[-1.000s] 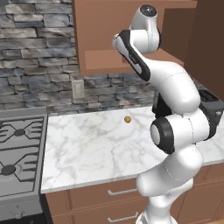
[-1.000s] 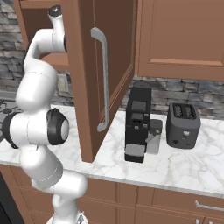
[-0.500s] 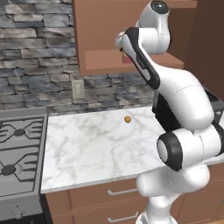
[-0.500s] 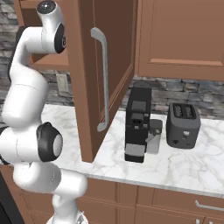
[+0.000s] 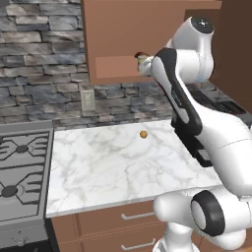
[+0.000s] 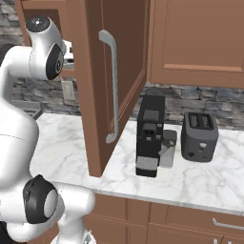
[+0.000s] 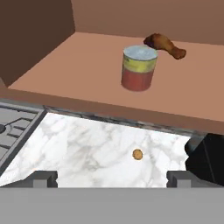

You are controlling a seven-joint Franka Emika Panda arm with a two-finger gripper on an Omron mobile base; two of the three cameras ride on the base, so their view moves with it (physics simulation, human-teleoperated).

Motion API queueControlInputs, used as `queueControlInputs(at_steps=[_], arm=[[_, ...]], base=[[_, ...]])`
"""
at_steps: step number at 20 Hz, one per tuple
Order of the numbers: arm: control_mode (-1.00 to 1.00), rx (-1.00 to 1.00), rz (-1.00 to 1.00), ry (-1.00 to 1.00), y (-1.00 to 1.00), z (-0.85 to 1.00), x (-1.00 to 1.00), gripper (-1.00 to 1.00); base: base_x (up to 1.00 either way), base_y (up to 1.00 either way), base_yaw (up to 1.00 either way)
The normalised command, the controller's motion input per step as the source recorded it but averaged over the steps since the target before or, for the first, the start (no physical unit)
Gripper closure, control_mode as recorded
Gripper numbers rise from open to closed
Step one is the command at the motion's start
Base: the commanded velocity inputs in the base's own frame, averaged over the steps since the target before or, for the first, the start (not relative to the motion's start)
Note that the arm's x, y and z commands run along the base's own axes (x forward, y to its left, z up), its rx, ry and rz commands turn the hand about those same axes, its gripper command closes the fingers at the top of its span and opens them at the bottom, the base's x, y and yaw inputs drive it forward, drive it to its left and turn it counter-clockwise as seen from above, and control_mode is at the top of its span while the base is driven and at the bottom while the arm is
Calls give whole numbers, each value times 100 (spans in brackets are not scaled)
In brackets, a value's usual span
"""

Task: Pick the cereal and canned food from the counter and place them in the cabinets closest to them.

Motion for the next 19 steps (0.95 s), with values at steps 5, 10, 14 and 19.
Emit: queueControlInputs(at_steps=[5, 10, 14, 19], arm=[[-100, -8, 11, 0, 0, -53, -100, -100], [-100, -5, 9, -9, -3, -23, -97, -100], [-100, 0, 5, -33, -2, 9, -78, -100], [-100, 0, 2, -33, 0, 18, -70, -100]], base=[[0, 0, 0], [0, 0, 0], [0, 0, 0], [0, 0, 0]])
